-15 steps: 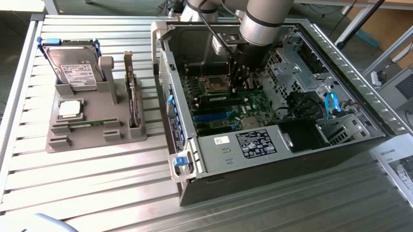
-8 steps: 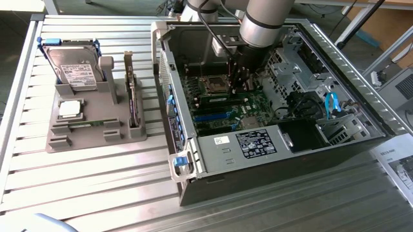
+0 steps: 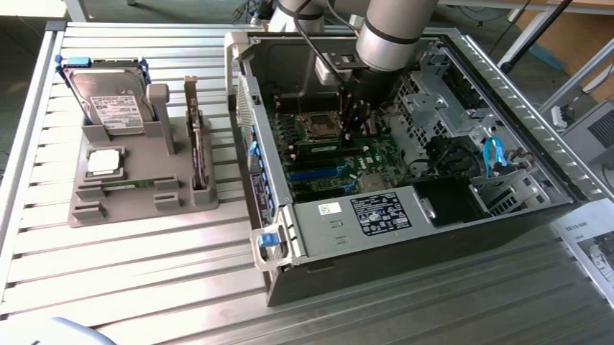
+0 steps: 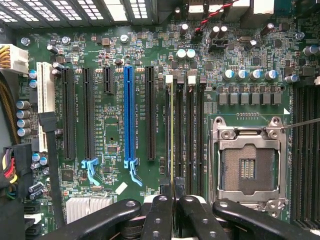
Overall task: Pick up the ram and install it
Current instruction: 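Insert the ram into the slot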
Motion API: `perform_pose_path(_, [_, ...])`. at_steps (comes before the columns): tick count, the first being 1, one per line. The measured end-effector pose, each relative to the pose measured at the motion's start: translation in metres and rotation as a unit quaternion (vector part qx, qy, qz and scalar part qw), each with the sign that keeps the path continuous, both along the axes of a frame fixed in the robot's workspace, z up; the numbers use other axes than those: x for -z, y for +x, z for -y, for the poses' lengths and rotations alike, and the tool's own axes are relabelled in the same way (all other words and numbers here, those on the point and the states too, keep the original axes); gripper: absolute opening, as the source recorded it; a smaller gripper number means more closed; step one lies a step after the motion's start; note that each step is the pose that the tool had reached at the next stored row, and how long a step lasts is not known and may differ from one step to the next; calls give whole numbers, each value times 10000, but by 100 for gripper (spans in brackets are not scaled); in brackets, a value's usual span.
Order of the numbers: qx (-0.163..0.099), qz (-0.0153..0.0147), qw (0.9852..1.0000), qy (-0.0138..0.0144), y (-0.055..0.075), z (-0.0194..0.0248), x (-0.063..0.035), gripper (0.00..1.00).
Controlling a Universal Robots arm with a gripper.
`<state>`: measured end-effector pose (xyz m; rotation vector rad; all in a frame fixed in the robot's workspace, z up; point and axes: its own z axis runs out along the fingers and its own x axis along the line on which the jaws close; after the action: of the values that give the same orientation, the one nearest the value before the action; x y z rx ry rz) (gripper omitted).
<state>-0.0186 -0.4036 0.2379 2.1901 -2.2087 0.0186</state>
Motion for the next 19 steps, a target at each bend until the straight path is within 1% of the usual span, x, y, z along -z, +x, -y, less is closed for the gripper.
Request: perform_pose_path(19, [0, 1, 10000, 1, 0, 0, 30, 12])
